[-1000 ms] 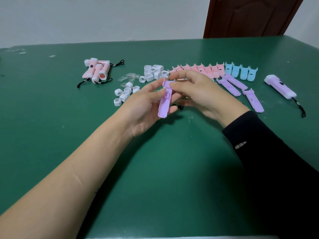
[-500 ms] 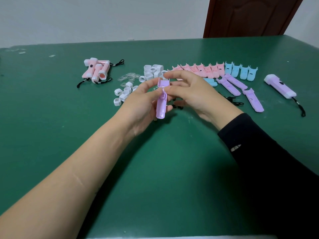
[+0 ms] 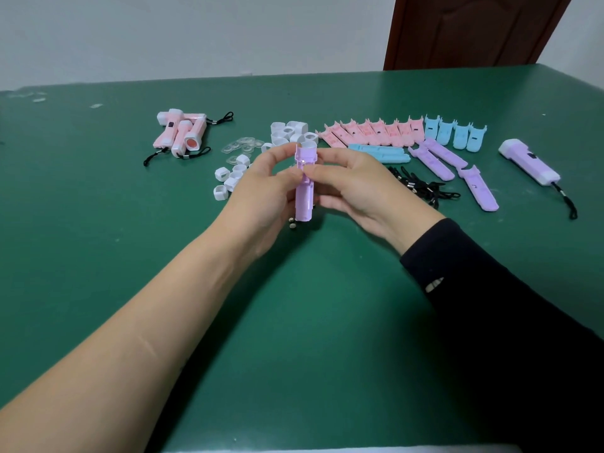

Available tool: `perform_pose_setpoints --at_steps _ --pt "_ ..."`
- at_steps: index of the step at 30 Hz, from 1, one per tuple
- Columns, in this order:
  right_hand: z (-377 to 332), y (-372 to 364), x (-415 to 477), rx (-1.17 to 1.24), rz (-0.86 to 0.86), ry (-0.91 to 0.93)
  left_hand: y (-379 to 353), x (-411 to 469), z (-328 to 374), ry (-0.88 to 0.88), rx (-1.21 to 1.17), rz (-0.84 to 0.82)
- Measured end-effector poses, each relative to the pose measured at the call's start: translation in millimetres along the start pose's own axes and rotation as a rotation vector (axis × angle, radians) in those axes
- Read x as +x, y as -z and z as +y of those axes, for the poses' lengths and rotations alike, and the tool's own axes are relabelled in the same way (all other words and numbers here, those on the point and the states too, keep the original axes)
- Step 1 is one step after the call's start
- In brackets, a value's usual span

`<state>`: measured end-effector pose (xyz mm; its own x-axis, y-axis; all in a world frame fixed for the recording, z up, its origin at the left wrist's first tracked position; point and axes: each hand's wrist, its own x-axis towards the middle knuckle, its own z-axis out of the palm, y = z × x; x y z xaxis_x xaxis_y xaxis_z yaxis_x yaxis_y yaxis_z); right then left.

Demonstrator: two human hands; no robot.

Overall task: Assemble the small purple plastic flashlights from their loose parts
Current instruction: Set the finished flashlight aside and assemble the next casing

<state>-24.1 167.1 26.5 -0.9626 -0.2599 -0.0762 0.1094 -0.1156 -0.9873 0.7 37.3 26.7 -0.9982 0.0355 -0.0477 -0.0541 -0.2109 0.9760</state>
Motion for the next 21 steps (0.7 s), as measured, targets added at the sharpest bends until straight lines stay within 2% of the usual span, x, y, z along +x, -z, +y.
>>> perform_pose_setpoints --at_steps 8,21 --pt "3 -10 1 -0.126 0.032 0.049 -4 -2 1 -0.063 0.102 0.070" --pt "9 -17 1 -0.099 0.040 0.107 -2 -2 0 -0.091 0.085 0.090"
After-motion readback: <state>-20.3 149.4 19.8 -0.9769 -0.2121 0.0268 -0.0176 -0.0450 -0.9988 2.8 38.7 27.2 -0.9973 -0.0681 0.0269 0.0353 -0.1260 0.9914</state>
